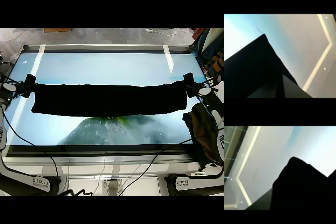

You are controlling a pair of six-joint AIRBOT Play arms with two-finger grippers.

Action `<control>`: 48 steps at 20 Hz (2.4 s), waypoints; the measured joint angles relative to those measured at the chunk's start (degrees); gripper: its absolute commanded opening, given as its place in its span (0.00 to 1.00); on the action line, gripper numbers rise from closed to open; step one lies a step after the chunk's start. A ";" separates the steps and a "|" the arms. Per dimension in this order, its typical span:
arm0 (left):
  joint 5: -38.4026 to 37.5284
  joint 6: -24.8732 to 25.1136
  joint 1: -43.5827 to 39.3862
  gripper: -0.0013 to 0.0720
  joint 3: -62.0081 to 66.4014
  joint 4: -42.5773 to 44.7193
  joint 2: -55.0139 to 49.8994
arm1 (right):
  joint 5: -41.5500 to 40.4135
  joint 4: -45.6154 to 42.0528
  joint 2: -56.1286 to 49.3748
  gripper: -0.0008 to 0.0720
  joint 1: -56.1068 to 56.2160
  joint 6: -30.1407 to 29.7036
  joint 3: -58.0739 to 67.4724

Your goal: Fold the clothes and pants, and hang the long-sleeved shirts on hangers.

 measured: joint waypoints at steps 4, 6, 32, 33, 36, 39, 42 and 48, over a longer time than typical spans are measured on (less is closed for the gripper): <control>1.36 4.07 -0.31 0.86 0.07 -1.16 0.00 | -0.17 -1.57 -1.60 0.78 0.98 -1.46 1.01; 0.46 10.32 -0.09 0.84 0.09 -1.31 1.86 | 2.47 -2.84 -1.77 0.78 1.18 -4.63 1.84; -10.97 1.84 4.63 0.75 -21.05 0.02 6.19 | 33.79 -4.52 -1.81 0.78 1.60 -31.80 8.92; -8.52 1.70 4.33 0.75 -21.09 0.00 5.88 | 34.60 -4.55 -1.81 0.78 1.92 -33.05 9.77; -0.46 1.53 2.97 0.65 -21.18 0.42 5.31 | 35.80 -4.52 -1.81 0.77 4.15 -35.52 13.05; 8.13 2.62 0.90 0.04 -21.27 0.87 5.03 | 32.24 -4.46 -1.84 0.77 8.22 -36.54 15.28; 15.82 3.32 -1.33 0.03 -20.57 0.55 5.16 | 24.00 -4.42 -1.88 0.03 13.35 -36.85 16.15; 20.96 3.98 -4.92 0.03 -17.92 7.80 10.47 | 13.18 -4.39 -3.02 0.03 23.71 -33.77 16.68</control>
